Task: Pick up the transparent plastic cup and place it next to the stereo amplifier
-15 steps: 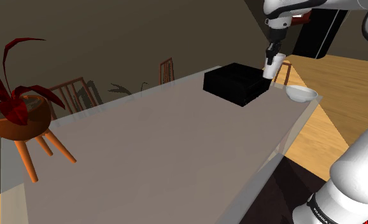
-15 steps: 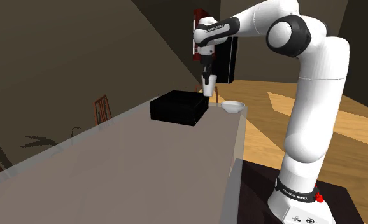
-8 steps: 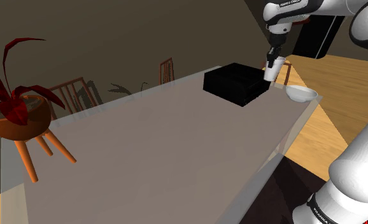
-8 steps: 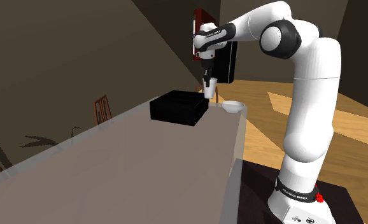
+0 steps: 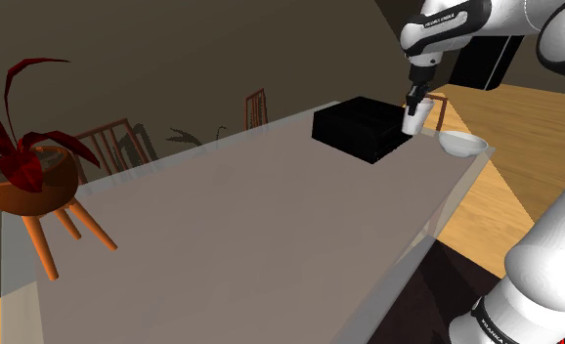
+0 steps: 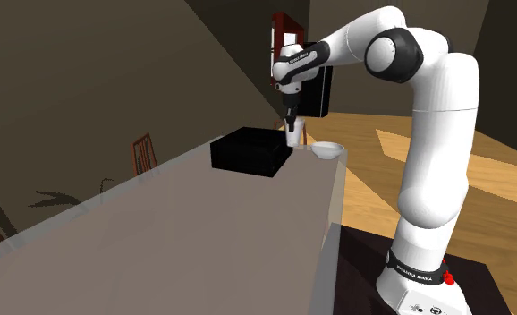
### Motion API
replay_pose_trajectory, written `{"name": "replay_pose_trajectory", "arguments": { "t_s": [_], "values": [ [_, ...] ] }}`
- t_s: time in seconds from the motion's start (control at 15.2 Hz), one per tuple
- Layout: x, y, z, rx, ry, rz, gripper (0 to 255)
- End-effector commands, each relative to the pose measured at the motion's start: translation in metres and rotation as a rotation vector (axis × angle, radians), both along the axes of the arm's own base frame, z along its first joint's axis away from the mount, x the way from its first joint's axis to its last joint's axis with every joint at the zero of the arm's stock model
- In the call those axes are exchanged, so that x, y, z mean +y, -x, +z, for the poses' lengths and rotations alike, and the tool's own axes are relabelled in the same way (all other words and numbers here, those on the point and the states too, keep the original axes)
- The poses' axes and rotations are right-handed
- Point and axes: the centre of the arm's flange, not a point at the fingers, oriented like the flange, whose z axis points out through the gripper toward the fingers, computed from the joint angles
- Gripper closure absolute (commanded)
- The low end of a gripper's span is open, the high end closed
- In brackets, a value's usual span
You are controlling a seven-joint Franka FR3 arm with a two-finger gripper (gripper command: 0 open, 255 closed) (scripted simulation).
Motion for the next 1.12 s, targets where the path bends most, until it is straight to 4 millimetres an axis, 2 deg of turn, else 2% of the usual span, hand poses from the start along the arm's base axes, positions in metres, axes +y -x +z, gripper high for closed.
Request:
{"name": "replay_pose_trajectory", "arguments": {
  "t_s": [0.0, 1.06],
  "values": [
    [0.000, 0.000, -0.012, -0.001, 0.000, 0.000, 255],
    [0.000, 0.000, -0.096, -0.001, 0.000, 0.000, 255]
  ]
}}
